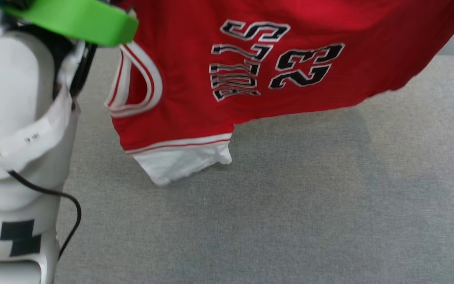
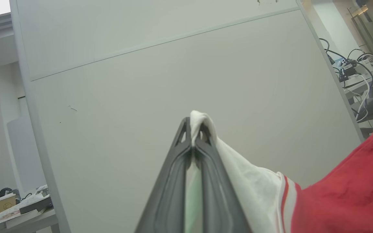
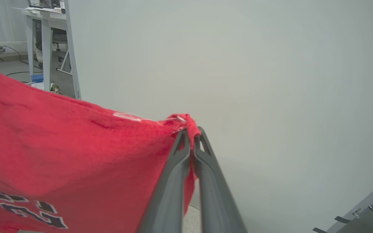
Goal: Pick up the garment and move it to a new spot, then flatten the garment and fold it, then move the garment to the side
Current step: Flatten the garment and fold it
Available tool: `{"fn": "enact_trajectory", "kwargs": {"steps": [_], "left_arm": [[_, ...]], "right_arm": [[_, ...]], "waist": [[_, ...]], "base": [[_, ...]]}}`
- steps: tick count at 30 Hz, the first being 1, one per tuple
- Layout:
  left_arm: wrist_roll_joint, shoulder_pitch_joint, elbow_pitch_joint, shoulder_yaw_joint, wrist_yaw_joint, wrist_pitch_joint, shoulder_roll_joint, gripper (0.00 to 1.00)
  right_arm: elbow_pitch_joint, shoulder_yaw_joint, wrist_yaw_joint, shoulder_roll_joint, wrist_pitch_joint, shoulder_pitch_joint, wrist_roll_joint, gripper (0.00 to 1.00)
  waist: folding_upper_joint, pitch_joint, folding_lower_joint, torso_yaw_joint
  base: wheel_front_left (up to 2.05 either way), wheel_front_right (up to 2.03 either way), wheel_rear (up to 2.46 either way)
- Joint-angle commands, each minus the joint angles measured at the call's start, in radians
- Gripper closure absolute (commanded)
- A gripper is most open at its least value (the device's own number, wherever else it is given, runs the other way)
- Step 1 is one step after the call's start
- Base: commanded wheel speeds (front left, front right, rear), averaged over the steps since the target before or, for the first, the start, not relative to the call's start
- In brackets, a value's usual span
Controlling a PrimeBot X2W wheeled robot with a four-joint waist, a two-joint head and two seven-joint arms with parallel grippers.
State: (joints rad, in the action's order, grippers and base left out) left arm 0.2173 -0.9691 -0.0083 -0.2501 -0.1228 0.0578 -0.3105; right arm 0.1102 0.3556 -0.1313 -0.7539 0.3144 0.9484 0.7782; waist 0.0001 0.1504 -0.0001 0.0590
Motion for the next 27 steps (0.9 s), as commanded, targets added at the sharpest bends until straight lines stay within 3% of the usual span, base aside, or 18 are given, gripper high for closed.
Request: {"fn": "enact_trajectory", "kwargs": {"steps": [1, 8, 15, 27], "left_arm": [[0.011, -0.047, 0.014, -0.006, -0.005, -0.007, -0.001, 1.0], [0.04, -0.289, 0.095, -0.021, -0.007, -0.023, -0.004, 1.0], [0.032, -0.558, 0.215, -0.048, -0.007, -0.004, -0.009, 1.0], [0.046, -0.871, 0.486, -0.113, -0.008, 0.117, -0.024, 1.0]], "right_arm": [[-0.01, -0.014, 0.001, 0.011, 0.008, 0.03, -0.011, 1.0], [0.003, -0.072, 0.001, 0.047, 0.05, 0.196, -0.074, 1.0], [0.102, -0.068, 0.001, 0.098, 0.036, 0.449, -0.16, 1.0], [0.377, -0.001, 0.001, 0.204, -0.107, 0.8, -0.265, 1.0]], "waist": [[-0.0001, 0.055, 0.0001, 0.001], [-0.0001, 0.225, 0.0001, -0.005], [-0.0001, 0.401, 0.0001, -0.012], [-0.0001, 0.503, 0.0001, -0.023]], "base": [[0.0, 0.0, 0.0], [0.0, 0.0, 0.0], [0.0, 0.0, 0.0], [0.0, 0.0, 0.0]]}}
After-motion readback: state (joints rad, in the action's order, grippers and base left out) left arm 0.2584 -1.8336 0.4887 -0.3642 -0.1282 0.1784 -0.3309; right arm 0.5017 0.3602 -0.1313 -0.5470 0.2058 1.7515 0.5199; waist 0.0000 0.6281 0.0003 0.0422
